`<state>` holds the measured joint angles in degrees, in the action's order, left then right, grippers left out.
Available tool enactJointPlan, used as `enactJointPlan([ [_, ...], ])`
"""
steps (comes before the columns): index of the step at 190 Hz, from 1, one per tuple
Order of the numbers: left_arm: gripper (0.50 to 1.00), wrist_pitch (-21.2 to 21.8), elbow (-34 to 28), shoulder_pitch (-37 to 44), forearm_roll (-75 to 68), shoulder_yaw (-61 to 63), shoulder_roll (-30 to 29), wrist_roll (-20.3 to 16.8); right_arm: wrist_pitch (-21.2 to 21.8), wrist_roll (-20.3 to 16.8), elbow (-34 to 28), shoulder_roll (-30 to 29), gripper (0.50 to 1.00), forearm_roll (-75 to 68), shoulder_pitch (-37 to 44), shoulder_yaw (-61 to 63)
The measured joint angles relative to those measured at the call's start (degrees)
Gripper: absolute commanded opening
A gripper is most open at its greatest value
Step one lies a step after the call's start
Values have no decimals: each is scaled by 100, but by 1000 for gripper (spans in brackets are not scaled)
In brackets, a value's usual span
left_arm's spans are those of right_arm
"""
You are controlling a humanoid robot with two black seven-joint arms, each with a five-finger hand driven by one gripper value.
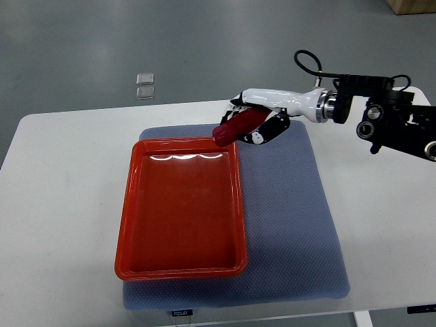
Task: Place red pepper on red tray
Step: 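Lower the held pepper into the tray with the right hand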
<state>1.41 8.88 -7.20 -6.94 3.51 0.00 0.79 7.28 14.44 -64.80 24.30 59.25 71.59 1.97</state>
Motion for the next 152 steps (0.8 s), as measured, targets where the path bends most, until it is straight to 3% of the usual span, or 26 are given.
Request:
enactJointPlan([
  [52,1000,-13,17,3,0,-21,0,0,-42,-4,1600,-2247,500,-64,246,-659],
  [92,1000,-19,34,6,0,-26,0,0,-82,-4,2395,-2424,500,15,-180,-858],
  [152,1000,-19,0,7,0,-8,0,0,-92,7,2464,-2430,500,14,-521,-850],
])
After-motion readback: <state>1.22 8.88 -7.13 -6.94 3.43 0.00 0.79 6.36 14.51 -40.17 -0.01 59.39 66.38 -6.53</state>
